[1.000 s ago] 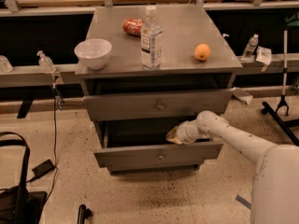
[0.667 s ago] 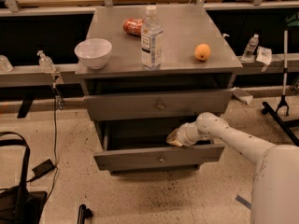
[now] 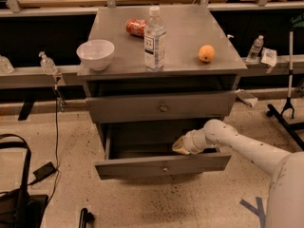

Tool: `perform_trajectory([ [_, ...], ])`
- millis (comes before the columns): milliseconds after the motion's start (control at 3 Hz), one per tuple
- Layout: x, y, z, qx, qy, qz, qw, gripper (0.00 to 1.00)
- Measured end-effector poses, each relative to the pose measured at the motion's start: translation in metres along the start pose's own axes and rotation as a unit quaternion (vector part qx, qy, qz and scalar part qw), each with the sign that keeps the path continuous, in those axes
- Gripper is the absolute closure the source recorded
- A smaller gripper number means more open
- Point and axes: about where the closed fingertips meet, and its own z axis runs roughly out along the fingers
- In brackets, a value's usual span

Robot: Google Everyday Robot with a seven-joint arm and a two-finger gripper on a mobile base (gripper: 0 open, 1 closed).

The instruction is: Open middle drawer

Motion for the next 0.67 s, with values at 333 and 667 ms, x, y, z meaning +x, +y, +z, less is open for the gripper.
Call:
perform_trajectory([
  [333,-0.004,0.019,-0.019,0.007,-0.010,-0.010,0.9999,1.00],
  [667,-0.014,0.028,-0.037,0.024,-0.023,-0.021,0.9992,1.00],
])
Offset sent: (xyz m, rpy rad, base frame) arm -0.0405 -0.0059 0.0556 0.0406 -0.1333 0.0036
